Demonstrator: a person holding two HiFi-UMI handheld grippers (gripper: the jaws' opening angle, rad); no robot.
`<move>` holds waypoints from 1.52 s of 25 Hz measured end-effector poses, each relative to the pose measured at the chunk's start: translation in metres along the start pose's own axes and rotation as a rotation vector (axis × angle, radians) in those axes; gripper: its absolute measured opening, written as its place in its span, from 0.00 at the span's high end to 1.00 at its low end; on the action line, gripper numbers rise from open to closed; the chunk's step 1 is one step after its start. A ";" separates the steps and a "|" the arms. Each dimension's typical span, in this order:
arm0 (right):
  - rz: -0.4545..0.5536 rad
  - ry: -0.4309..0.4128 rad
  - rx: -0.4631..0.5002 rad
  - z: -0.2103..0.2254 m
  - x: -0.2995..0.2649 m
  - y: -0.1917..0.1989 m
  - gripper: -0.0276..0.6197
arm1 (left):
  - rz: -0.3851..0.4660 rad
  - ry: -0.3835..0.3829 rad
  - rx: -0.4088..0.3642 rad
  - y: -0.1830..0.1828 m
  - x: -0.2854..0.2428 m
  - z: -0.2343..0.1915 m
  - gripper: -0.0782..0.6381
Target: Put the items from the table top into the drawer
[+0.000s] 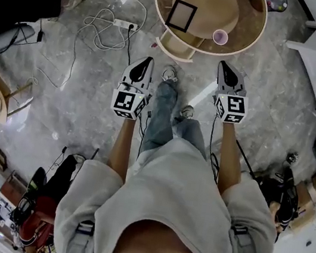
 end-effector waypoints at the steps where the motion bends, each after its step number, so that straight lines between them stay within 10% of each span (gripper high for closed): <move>1: 0.004 -0.003 0.001 0.003 0.000 0.011 0.92 | 0.004 -0.004 -0.005 0.010 -0.001 0.001 0.87; 22: 0.412 -0.002 0.116 0.072 -0.057 0.223 0.92 | 0.167 -0.058 -0.144 0.306 -0.072 -0.119 0.87; 38: 0.455 -0.121 0.258 0.084 -0.065 0.270 0.92 | 0.305 -0.079 -0.147 0.371 -0.074 -0.099 0.87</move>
Point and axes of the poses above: the fingertips, and each gripper's own axes: x backward along the fingers, z to its right, y out of its underside, the point moved 9 cm from there along x, backward along the fingers, and after that the axes turned 10 degrees about z, right-handed, at the moved point
